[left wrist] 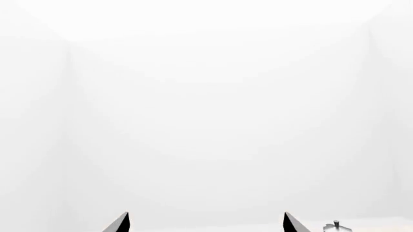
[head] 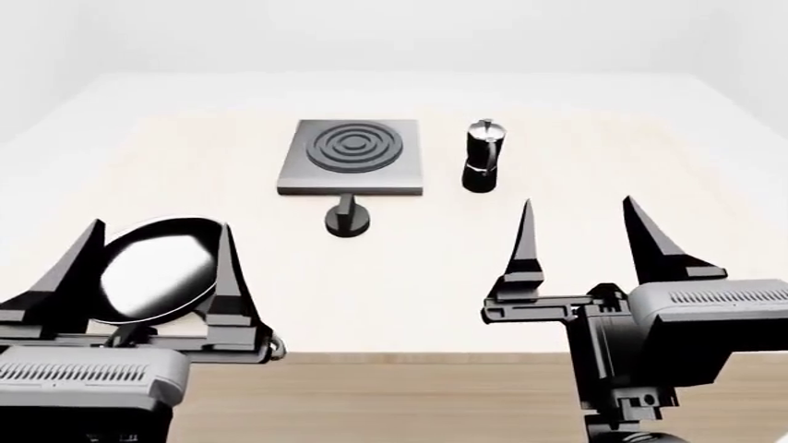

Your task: Turn on the stove and put the moka pot on it.

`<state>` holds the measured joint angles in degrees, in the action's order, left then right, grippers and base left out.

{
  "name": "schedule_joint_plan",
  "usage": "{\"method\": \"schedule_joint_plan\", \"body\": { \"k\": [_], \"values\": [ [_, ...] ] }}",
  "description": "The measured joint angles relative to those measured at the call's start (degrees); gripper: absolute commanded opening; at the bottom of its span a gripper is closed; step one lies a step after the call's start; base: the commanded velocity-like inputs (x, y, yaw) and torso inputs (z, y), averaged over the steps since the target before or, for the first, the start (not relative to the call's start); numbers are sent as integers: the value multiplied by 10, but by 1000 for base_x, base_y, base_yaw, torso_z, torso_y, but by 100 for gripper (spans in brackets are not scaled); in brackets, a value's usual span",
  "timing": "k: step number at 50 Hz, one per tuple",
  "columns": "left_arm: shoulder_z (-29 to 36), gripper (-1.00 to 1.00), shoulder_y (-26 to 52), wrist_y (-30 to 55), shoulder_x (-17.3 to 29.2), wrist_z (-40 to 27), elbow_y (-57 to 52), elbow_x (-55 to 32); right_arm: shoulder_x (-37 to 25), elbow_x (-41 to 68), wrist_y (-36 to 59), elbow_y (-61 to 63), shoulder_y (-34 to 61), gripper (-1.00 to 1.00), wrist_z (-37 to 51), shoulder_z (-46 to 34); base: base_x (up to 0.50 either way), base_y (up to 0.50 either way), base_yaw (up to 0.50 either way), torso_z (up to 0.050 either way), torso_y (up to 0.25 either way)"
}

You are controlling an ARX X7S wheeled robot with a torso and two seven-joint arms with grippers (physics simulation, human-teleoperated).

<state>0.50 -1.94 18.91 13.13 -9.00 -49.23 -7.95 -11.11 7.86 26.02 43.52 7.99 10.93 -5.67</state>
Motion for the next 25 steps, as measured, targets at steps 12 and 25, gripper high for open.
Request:
{"method": "schedule_joint_plan", "body": {
  "k": [12,25],
  "values": [
    [5,100,-5,-10,7,-8,2,-3,-6,0,-5,-2,-2,100,6,-6,0,210,0,0,0],
    [7,100,-6,-13,14,-16,3,-10,-11,11,-10,-6,-2,100,10,-11,0,92,0,0,0]
  ]
}}
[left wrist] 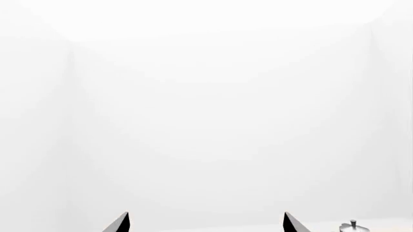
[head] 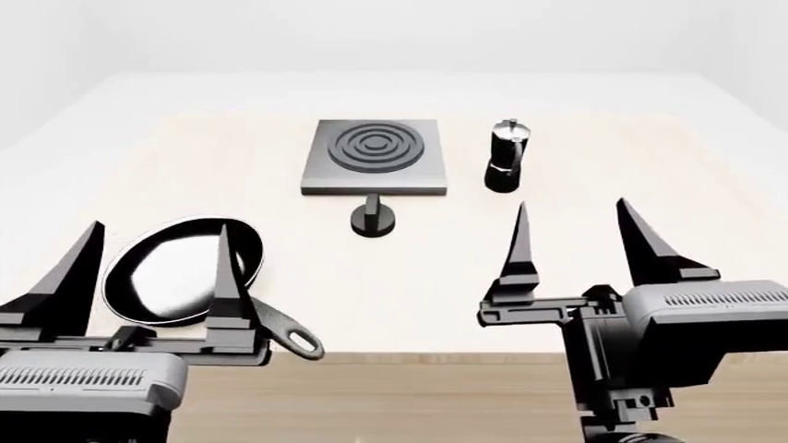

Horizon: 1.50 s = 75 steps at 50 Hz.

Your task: Turn on the stove and put the moka pot on it.

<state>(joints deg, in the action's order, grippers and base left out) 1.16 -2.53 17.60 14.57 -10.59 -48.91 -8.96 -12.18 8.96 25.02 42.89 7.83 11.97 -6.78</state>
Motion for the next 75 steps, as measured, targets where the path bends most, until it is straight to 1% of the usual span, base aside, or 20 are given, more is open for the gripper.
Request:
{"method": "schedule_joint_plan", "body": {
  "k": [8,75],
  "values": [
    [3,100,1,-2,3,-4,3,-3,-3,3,-17,-11,-6,100,1,-4,209,0,0,0,0],
    [25,100,-3,-24,26,-30,32,-14,-30,23,-53,-23,-15,100,27,-26,271,0,0,0,0]
  ]
}}
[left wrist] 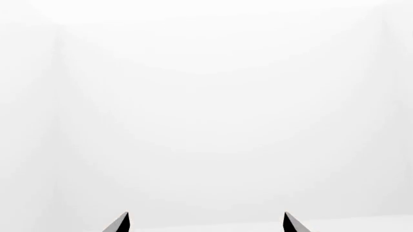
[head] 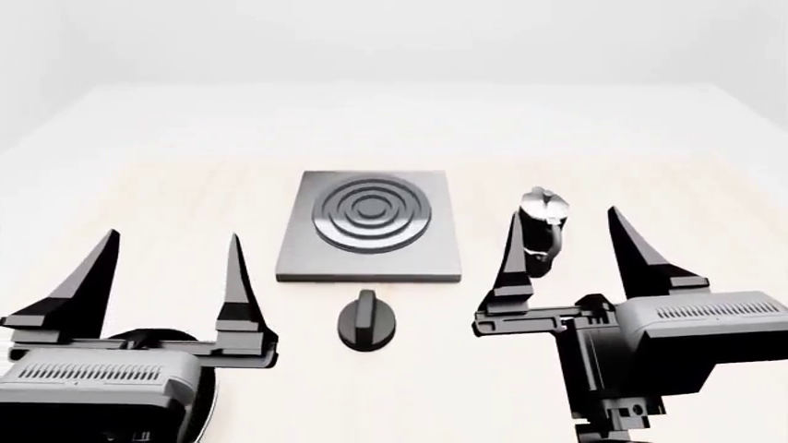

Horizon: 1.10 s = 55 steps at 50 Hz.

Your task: Turn on the stove and put the moka pot on it.

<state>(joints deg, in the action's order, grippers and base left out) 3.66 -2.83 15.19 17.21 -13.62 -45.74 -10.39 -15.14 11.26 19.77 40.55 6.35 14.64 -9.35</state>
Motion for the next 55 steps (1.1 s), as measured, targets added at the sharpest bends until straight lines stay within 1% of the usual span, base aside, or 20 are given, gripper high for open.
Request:
{"method": "schedule_joint_plan", "body": {
  "k": [28,36,47,55],
  "values": [
    [7,100,3,0,9,-7,3,-8,-8,8,-10,-3,-2,100,9,-8,248,0,0,0,0],
    [10,100,3,-1,10,-7,8,-11,-11,4,-25,-8,-7,100,9,-14,4,0,0,0,0],
    [17,100,28,44,4,13,54,-79,-14,6,-30,-10,-10,100,10,-18,0,0,0,0,0],
    [22,100,56,77,-2,39,118,-130,-17,7,-33,-8,-11,100,12,-21,0,0,0,0,0]
  ]
}}
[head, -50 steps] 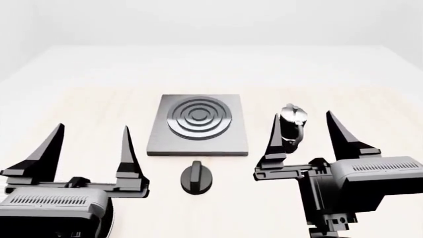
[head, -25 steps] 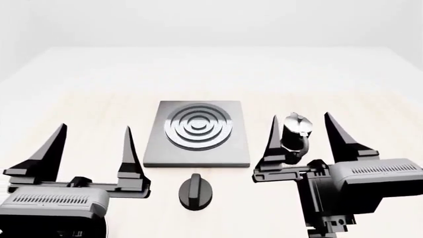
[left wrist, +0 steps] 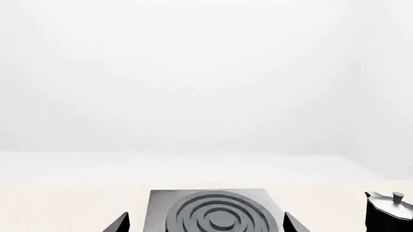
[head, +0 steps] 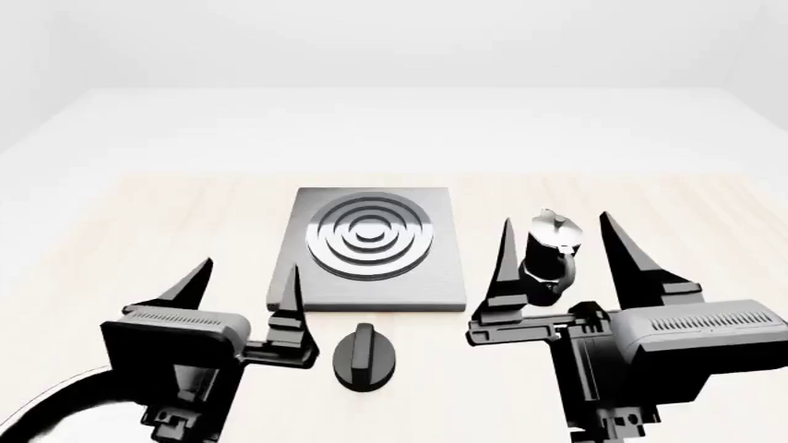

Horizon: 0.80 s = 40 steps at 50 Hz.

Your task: Turn on the stove and put the moka pot on it.

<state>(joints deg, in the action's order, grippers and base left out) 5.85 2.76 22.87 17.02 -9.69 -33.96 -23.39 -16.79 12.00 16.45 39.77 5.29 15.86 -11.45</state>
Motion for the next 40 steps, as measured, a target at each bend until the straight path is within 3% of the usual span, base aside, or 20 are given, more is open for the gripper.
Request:
{"method": "schedule_joint_plan", "body": {
  "k": [15,40],
  "values": [
    [15,100,38,14,-21,48,138,-48,-4,6,9,11,4,100,5,-5,0,0,0,0,0],
    [74,100,74,-5,-50,89,315,-26,-10,11,9,15,6,100,11,-12,0,0,0,0,0]
  ]
}}
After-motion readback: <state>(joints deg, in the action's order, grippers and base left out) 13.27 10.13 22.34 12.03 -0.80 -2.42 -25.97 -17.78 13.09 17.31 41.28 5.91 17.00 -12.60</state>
